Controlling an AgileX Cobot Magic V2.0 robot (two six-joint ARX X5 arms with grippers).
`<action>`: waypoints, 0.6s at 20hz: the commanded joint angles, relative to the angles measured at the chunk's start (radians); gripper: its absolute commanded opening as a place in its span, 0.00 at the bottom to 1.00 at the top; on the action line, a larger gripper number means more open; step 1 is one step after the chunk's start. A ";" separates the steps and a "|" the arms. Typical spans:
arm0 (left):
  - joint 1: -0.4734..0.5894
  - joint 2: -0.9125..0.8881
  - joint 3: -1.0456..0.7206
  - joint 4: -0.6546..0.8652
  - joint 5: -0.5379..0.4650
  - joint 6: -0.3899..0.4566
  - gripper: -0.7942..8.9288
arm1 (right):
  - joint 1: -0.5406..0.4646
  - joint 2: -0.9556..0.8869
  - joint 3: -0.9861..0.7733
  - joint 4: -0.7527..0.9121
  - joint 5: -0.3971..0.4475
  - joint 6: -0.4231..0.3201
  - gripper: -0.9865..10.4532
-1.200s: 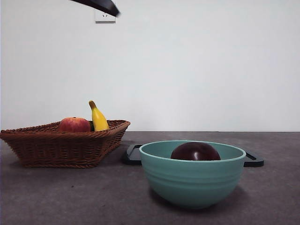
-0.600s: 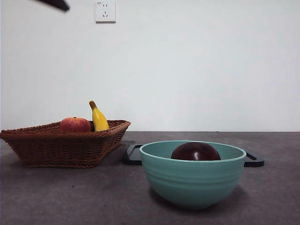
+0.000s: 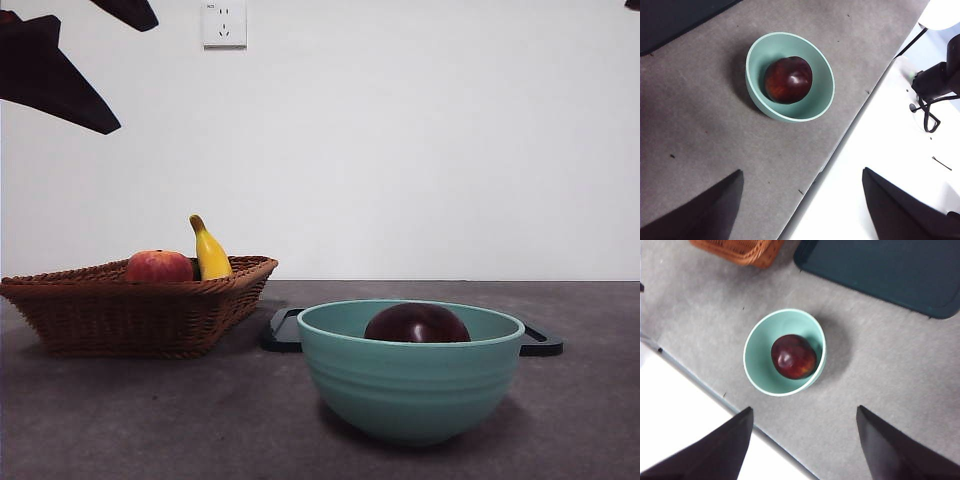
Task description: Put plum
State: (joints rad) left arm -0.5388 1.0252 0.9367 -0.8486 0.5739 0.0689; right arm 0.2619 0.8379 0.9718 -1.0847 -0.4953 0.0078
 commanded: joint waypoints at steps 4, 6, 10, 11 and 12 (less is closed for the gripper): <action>-0.005 0.003 0.012 0.011 0.004 0.016 0.47 | 0.078 0.098 0.015 0.055 -0.001 0.019 0.37; -0.005 0.003 0.012 0.011 0.004 0.016 0.47 | 0.111 0.154 0.015 0.098 0.007 0.020 0.37; -0.005 0.003 0.012 0.007 0.004 0.016 0.47 | 0.171 0.275 0.015 0.189 0.081 0.031 0.37; -0.005 0.003 0.012 0.007 0.004 0.016 0.47 | 0.183 0.306 0.015 0.212 0.091 0.031 0.37; -0.005 0.003 0.012 0.008 0.004 0.016 0.47 | 0.193 0.331 0.015 0.229 0.100 0.031 0.37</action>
State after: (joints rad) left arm -0.5388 1.0252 0.9367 -0.8452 0.5739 0.0692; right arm 0.4496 1.1603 0.9718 -0.8604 -0.3923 0.0277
